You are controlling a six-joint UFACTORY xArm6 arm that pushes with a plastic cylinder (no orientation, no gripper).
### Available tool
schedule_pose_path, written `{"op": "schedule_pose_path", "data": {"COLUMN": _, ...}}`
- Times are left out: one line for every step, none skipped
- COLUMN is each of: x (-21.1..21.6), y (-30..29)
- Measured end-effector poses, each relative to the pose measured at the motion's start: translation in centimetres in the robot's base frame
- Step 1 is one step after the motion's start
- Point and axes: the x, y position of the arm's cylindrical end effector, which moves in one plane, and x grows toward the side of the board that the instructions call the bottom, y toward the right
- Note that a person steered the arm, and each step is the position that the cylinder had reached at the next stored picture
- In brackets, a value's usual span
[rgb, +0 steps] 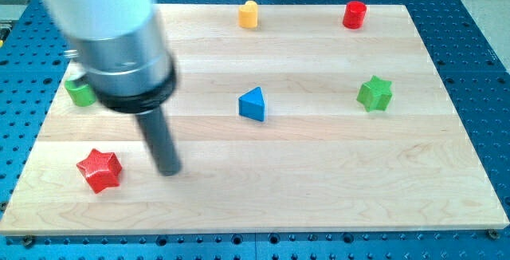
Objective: Move the blue triangle to the bottom center of the board
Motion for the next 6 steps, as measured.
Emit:
{"op": "schedule_pose_path", "data": {"x": -1.4, "y": 9.0}}
{"op": "schedule_pose_path", "data": {"x": -3.8, "y": 13.2}}
{"op": "schedule_pose_path", "data": {"x": -9.6, "y": 13.2}}
{"op": "schedule_pose_path", "data": {"x": -11.3, "y": 11.0}}
{"op": "schedule_pose_path", "data": {"x": -10.0, "y": 4.7}}
{"op": "schedule_pose_path", "data": {"x": -6.5, "y": 1.6}}
